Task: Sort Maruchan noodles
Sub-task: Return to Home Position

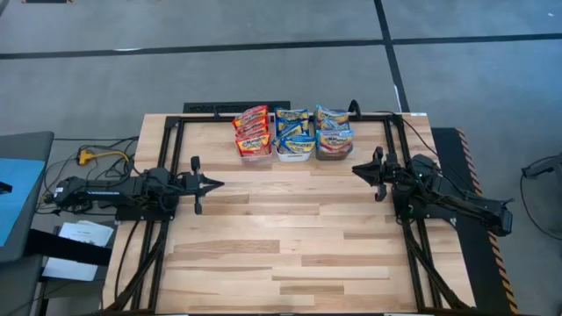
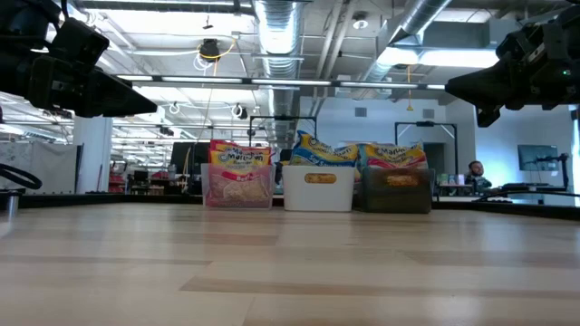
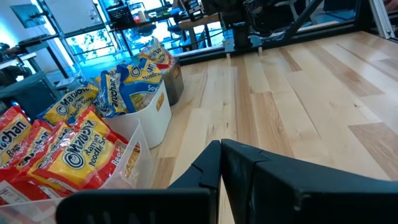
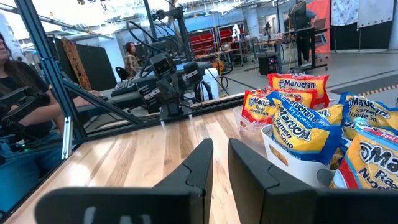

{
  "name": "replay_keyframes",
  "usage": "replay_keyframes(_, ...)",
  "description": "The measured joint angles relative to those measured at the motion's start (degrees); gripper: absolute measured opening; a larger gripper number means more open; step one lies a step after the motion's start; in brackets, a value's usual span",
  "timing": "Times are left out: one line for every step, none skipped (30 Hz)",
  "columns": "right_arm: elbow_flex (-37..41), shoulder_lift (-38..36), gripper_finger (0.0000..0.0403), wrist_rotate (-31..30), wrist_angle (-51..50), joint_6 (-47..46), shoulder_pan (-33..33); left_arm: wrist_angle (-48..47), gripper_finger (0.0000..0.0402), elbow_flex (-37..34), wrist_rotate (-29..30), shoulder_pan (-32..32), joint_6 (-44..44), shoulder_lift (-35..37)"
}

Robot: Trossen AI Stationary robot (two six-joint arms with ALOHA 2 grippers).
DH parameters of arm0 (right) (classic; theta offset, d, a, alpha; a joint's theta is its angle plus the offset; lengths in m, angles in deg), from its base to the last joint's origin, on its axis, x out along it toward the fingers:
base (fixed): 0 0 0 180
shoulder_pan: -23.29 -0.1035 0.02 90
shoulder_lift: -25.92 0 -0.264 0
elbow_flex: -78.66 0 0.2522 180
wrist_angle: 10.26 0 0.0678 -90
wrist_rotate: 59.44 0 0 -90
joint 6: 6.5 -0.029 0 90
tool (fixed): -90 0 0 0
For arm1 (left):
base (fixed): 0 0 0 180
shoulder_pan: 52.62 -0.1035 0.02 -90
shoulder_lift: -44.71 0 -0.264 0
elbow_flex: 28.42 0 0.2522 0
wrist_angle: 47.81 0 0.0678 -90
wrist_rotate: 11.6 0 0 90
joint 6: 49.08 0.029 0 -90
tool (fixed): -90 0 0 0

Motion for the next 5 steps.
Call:
replay_keyframes(-0.01, 0.00, 0.0075, 0.00, 0.00, 0.00, 0.00, 0.00, 0.0000, -0.02, 0.00, 0.00, 0.00, 0.00)
replay_keyframes(0.00, 0.00, 0.0075, 0.00, 0.00, 0.00, 0.00, 0.00, 0.0000, 0.00, 0.00, 0.00, 0.00, 0.02)
replay_keyframes(0.00, 0.00, 0.0075, 0.00, 0.00, -0.01, 0.00, 0.00, 0.0000, -0.02, 0.00, -0.02, 0.00, 0.00)
replay_keyframes(-0.02, 0.00, 0.0075, 0.00, 0.00, 0.01, 0.00, 0.00, 0.0000, 0.00, 0.00, 0.00, 0.00, 0.02)
replay_keyframes(0.00, 0.00, 0.0075, 0.00, 0.00, 0.00, 0.00, 0.00, 0.0000, -0.01, 0.00, 0.00, 0.00, 0.01)
